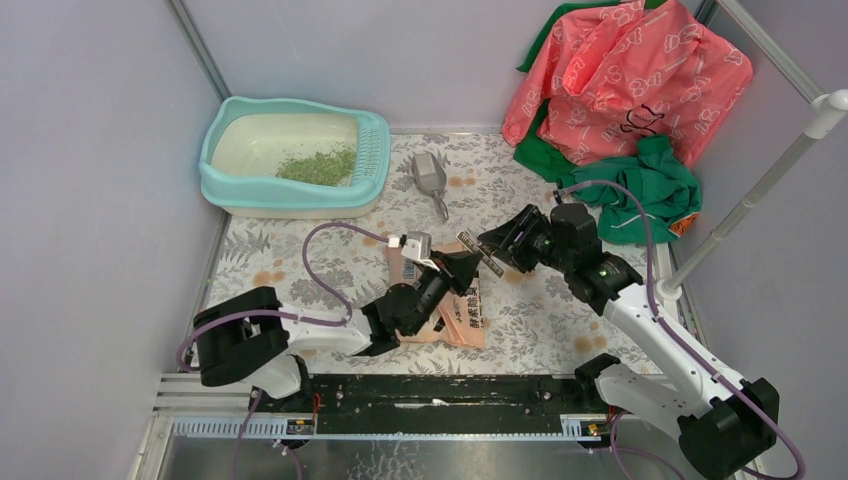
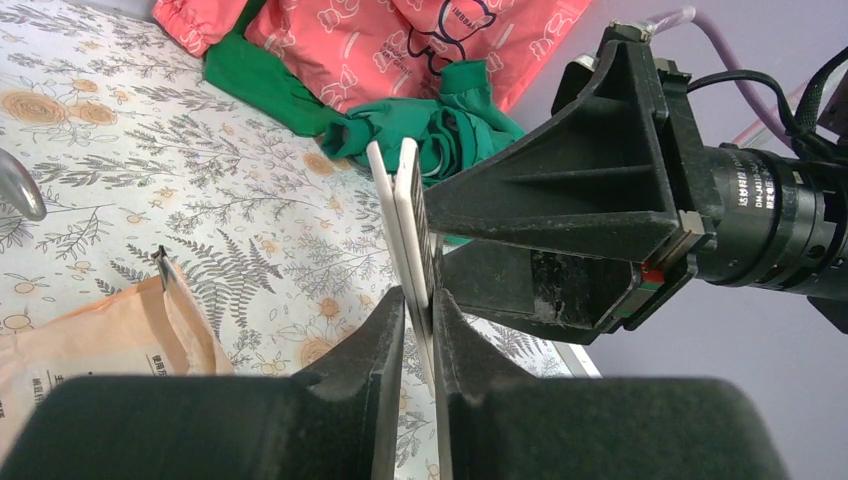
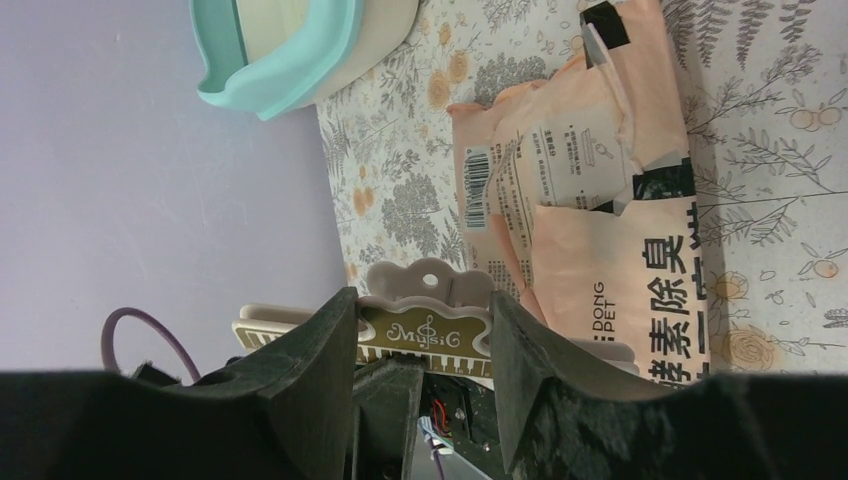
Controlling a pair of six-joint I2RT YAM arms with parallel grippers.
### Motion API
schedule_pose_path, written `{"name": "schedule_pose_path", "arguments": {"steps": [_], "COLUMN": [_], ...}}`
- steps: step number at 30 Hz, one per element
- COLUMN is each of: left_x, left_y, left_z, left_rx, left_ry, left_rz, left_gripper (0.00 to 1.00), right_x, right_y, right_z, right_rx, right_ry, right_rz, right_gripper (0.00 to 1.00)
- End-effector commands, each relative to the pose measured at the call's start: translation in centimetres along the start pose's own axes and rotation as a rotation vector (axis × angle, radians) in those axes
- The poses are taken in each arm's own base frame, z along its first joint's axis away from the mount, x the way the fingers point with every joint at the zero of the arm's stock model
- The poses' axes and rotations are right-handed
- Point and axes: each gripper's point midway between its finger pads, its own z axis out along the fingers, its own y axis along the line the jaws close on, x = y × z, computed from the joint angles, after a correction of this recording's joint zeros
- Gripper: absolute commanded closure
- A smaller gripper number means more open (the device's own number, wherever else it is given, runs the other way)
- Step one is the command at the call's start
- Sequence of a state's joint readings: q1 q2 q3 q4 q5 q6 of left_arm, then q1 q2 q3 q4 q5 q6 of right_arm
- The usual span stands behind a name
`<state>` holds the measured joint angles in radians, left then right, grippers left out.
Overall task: Fill the litter box with clean litter
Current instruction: Pick up the clamp at the center of the board.
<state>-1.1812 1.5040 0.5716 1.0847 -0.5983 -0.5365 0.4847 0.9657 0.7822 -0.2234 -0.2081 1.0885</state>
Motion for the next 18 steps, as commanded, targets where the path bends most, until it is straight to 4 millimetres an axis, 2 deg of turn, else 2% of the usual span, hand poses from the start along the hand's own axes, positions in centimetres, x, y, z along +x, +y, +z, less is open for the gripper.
{"name": "schedule_pose_path", "arguments": {"steps": [1,5,10,14,18], "left_x": [-1.7,-2.6,-3.6,-4.0,-4.8], "left_y": [0.1,0.3,1.2,2.4,3.2], "left_z": [-0.3,-0.4,-0.9,-1.7,-3.2], "left_rx": [0.048,0.079,0.096,0.088,0.077], "left_ry": [-0.014,0.009,0.043,0.120,0.221], "left_rz": [-0.082,-0.109,-0.148,-0.186,-0.223], "left_gripper": [0.85,0.85,0.85,0.85,0.84], "right_x": [0.2,0.7,0.9,0.9,1.8], "right_y": [3.5,3.3,3.3,3.5,4.3], "right_z": [-1.2,-0.8,-0.9,-1.4,-2.1], "right_rx": [-0.116,-0.125,-0.134,-0.133,-0.180], "right_ry": [0.012,0.043,0.046,0.052,0.111], "right_rz": [-0.046,-0.050,-0.070,-0.131,-0.266], "right_gripper": [0.60,0.43,0.30,0.24,0.23]}}
